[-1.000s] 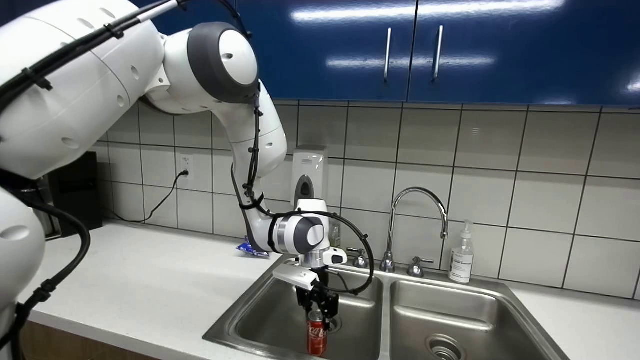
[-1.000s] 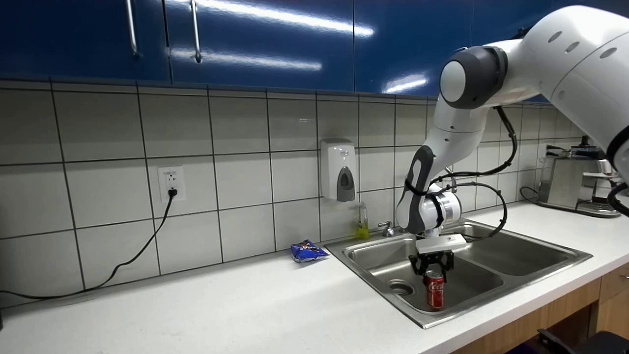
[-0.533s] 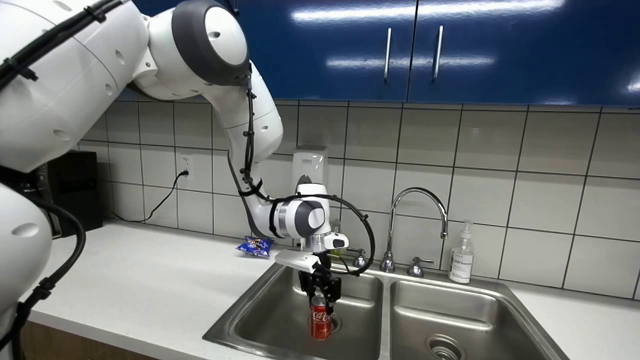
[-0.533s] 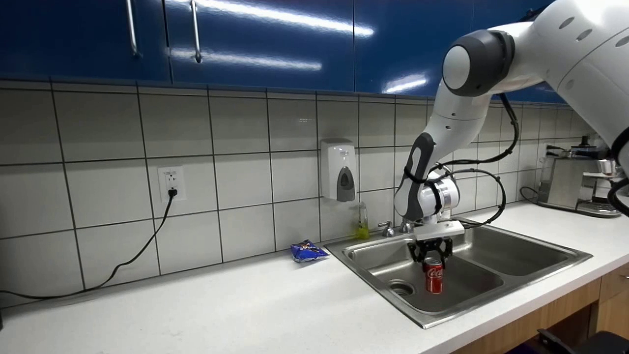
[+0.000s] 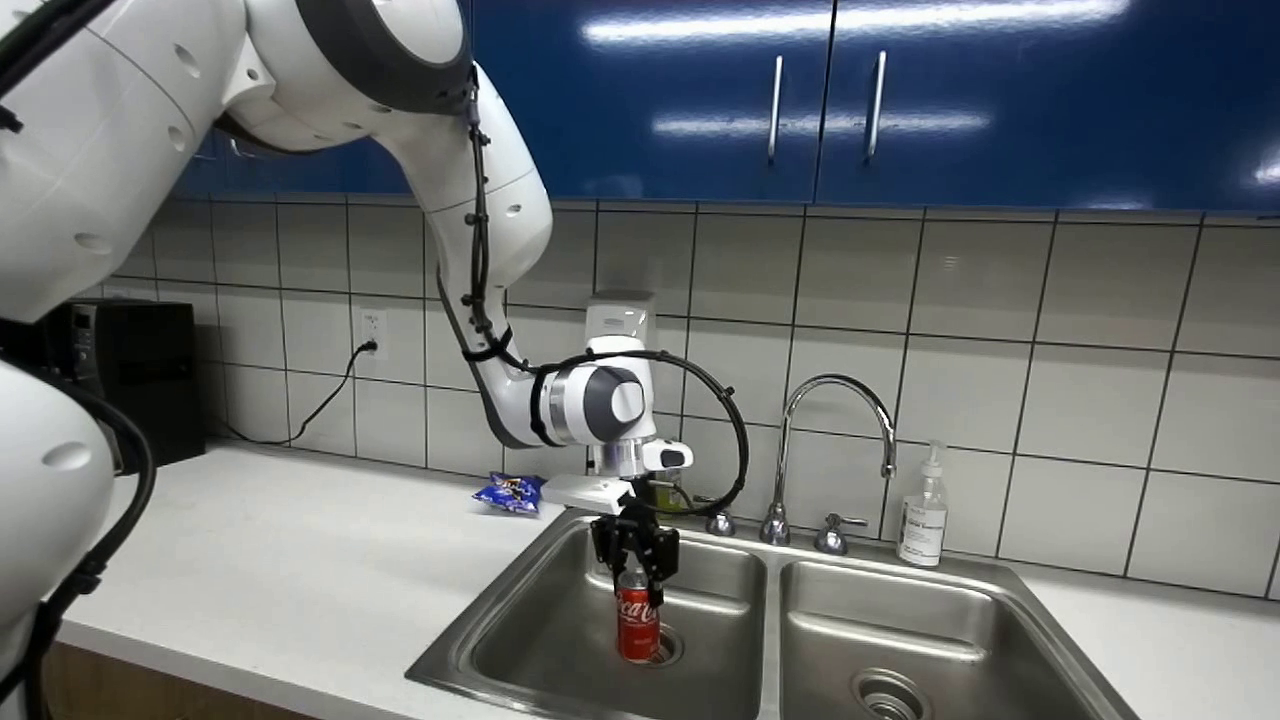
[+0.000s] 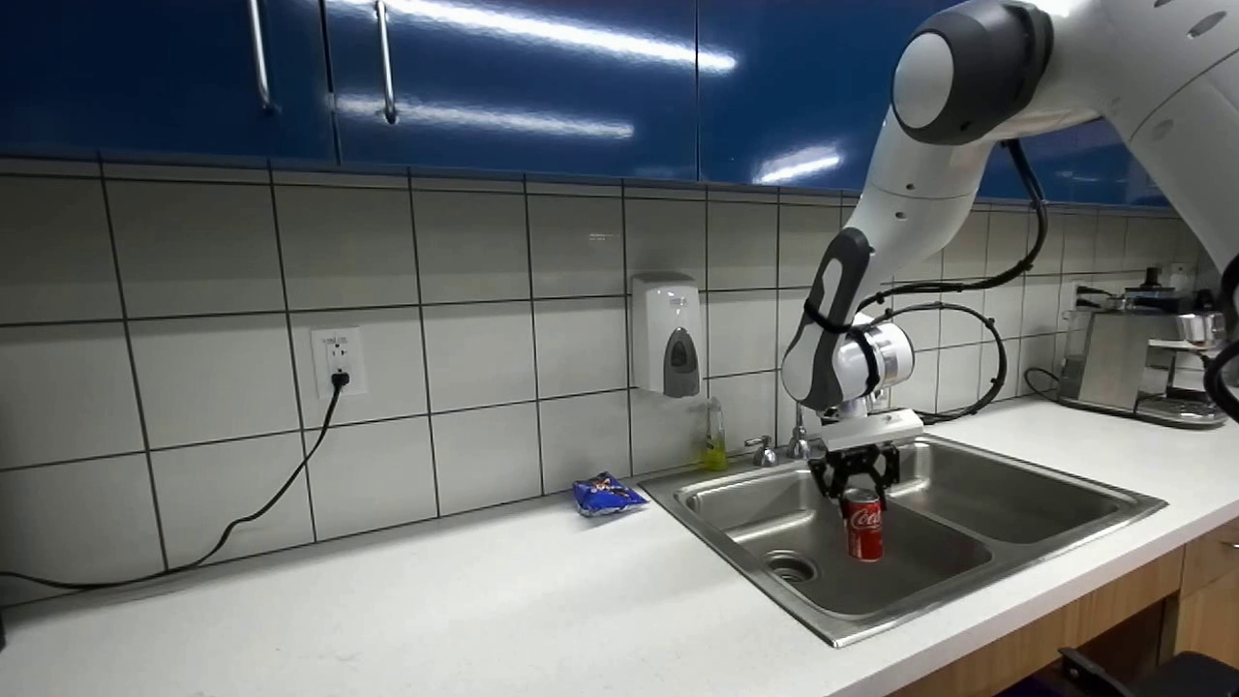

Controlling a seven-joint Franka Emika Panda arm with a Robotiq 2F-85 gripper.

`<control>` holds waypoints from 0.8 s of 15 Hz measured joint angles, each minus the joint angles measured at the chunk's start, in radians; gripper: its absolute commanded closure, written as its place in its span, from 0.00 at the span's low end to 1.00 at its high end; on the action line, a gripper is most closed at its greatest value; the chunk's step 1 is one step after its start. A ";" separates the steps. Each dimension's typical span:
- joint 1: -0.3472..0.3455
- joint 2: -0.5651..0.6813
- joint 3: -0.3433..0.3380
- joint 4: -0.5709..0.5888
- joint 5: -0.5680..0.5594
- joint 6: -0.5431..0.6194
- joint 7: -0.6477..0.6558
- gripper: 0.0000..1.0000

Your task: Remove the can from the left sink

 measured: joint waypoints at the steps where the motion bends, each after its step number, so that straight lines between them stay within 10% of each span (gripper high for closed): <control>1: 0.004 -0.019 0.000 -0.013 -0.010 -0.007 0.005 0.60; 12: 0.042 -0.282 0.032 -0.185 -0.098 -0.094 0.016 0.60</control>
